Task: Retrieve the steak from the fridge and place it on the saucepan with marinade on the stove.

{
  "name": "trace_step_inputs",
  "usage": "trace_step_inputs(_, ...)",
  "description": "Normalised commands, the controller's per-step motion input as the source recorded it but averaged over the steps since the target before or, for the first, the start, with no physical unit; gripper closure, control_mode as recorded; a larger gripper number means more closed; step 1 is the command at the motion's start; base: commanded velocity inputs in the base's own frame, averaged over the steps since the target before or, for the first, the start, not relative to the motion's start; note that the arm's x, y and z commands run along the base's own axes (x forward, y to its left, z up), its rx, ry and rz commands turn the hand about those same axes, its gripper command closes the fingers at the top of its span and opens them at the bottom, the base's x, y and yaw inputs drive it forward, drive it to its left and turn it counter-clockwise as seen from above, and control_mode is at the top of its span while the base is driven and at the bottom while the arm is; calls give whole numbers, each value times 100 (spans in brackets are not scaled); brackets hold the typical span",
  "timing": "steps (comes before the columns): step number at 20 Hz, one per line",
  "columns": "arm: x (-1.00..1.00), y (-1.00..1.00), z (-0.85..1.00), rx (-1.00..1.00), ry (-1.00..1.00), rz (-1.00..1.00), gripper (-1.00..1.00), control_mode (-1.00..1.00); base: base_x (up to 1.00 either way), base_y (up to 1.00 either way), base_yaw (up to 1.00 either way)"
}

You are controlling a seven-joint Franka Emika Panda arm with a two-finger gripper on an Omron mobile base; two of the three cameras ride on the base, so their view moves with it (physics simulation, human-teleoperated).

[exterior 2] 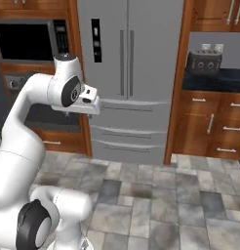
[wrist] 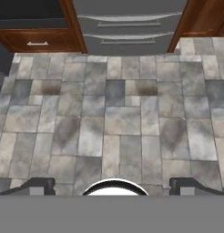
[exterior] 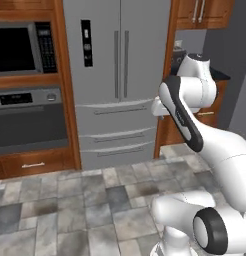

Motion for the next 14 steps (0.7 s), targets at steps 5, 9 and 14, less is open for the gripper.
trace_step_inputs(5, 0, 0, 0, 0, 0, 0, -100, 100, 99, -45, -2)
trace_step_inputs(9, 0, 0, 0, 0, 0, 0, -100, 100, 85, -42, -2)
trace_step_inputs(14, 0, 0, 0, 0, 0, 0, -100, 100, 61, -40, 0)
